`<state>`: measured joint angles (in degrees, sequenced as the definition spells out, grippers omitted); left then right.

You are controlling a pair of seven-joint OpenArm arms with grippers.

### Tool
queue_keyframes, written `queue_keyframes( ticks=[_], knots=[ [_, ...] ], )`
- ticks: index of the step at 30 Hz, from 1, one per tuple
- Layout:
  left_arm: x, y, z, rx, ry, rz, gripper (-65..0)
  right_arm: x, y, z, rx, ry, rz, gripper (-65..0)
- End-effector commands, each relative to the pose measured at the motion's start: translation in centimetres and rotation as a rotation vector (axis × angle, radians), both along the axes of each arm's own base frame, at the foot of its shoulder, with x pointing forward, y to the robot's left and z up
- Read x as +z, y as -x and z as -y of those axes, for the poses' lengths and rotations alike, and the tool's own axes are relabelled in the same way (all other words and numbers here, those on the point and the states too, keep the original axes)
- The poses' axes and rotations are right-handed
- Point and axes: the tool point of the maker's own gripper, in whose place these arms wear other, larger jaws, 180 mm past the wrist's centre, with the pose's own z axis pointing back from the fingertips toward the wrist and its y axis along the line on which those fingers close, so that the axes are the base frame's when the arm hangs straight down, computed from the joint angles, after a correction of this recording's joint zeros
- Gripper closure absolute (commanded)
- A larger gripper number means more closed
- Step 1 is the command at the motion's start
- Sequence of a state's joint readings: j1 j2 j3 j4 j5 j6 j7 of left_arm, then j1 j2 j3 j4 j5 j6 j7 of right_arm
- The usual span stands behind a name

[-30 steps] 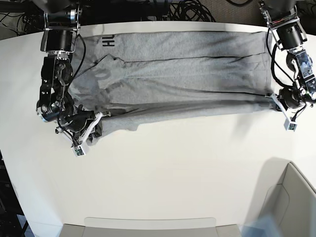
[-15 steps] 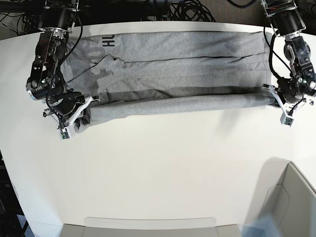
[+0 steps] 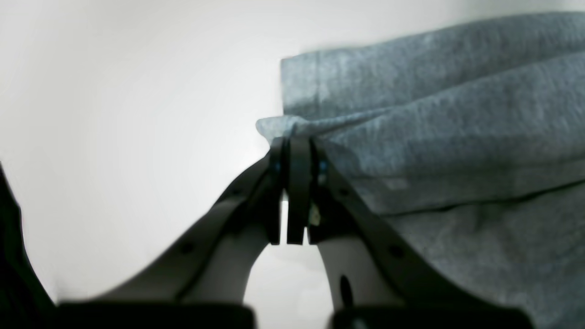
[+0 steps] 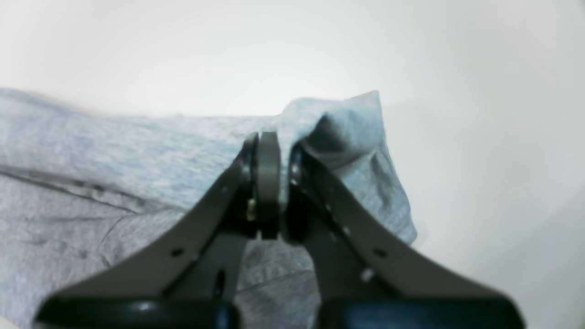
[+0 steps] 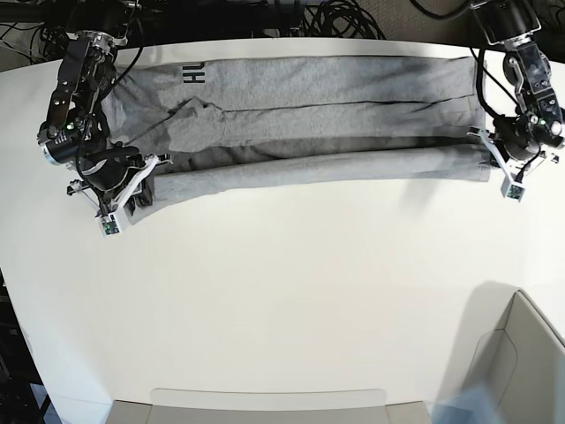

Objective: Fold the T-shirt properly
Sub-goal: 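Lift the hem corners with both grippers and fold them over toward the collar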

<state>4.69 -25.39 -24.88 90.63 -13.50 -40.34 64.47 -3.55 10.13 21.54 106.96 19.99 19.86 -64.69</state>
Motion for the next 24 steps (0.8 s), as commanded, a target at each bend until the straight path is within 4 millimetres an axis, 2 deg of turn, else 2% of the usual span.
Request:
queue_keyframes(
  ticks=[1, 4, 9, 13, 17, 24],
  knots=[
    [1.3, -0.5, -1.1, 0.005, -0.040, 0.024, 0.0, 1.0, -0.4, 0.4, 0.003, 0.018, 0.038, 0.0],
    [0.6, 0.5, -1.1, 0.004, -0.040, -0.002, 0.0, 0.4, 0.3, 0.4, 0.004, 0.019, 0.019, 0.0],
    [0.3, 1.0, -1.1, 0.005, -0.040, -0.016, 0.0, 1.0, 1.7, -0.1, 0.021, 0.037, 0.030, 0.0],
    [0.8, 1.4, -0.8, -0.013, -0.058, -0.010, 0.0, 0.8, 2.4, 0.1, 0.023, 0.057, -0.006, 0.0],
    [2.5, 2.1, 0.0, -0.061, -0.108, 0.011, 0.0, 0.7, 2.6, 0.1, 0.023, 0.059, -0.015, 0.0],
    [1.9, 3.7, -0.3, -0.055, -0.124, -0.049, 0.0, 0.3, 4.4, -0.2, 0.036, 0.071, -0.036, 0.0]
  ],
)
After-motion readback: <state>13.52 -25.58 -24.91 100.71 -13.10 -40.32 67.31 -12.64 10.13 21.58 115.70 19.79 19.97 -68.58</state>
